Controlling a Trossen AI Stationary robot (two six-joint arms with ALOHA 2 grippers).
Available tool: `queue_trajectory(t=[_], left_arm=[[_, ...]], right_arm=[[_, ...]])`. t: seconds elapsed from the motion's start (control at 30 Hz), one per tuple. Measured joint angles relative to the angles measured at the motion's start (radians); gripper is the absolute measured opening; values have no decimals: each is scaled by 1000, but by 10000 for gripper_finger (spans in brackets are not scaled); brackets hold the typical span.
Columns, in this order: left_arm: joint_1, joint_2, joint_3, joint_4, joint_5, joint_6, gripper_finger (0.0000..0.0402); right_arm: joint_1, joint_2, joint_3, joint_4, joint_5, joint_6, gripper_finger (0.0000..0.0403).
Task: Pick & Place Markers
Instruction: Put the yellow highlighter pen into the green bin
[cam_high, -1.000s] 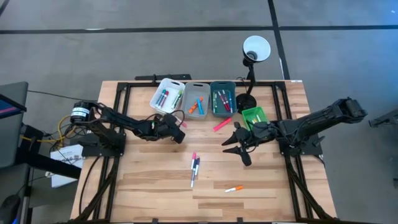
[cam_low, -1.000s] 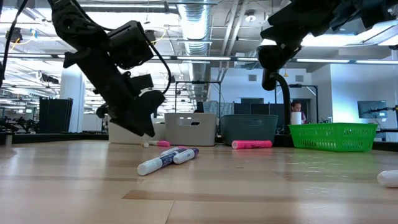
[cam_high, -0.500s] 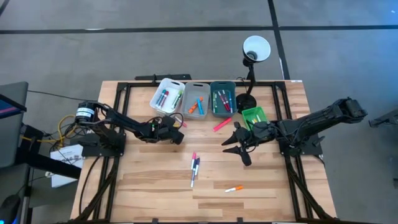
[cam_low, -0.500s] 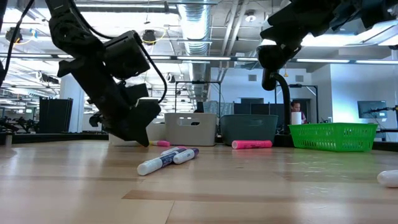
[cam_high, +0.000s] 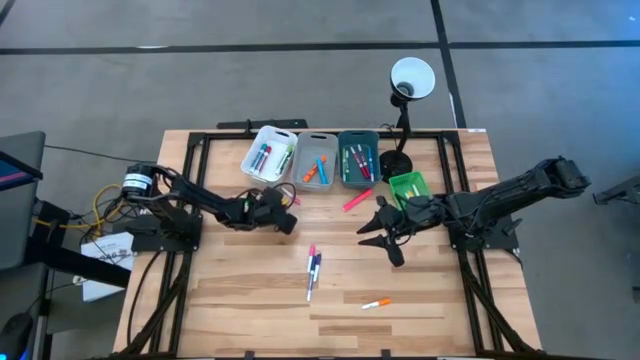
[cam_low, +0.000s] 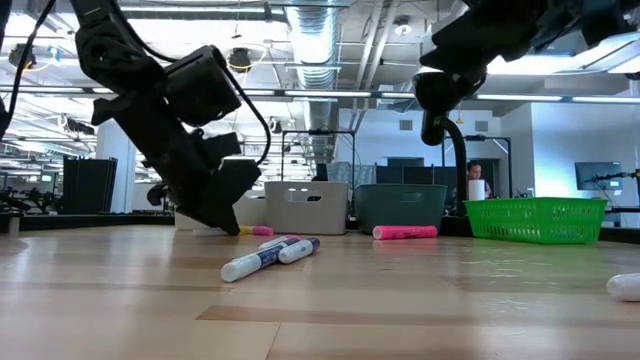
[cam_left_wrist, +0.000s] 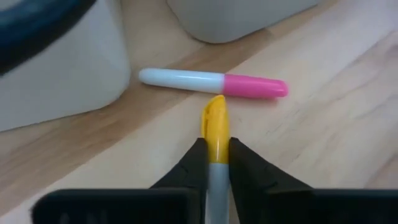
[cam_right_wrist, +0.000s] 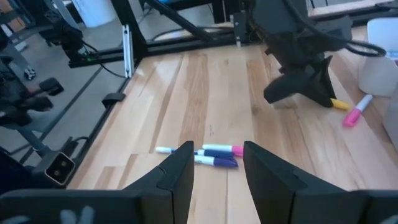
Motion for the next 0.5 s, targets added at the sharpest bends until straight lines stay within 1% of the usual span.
queue_trajectory(t=[0.07, 0.13, 0.2, 0.27, 0.43, 0.5], left_arm=[[-16, 2, 0, 46, 21, 0, 38], [-38, 4, 9, 70, 49, 1, 38], [-63, 4, 27, 93, 73, 35, 42], [-90, 4, 49, 126, 87, 75, 49], [-153, 4, 95, 230, 106, 160, 45], [-170, 3, 110, 280, 125, 202, 42]], right_arm=[[0, 8, 0, -8, 16, 1, 129], [0, 28, 0, -3, 55, 0, 129], [-1, 63, 0, 7, 90, -2, 129], [-2, 105, 0, 18, 113, -38, 129], [-2, 242, 8, 160, 115, -156, 129], [-2, 291, 28, 177, 107, -177, 129]])
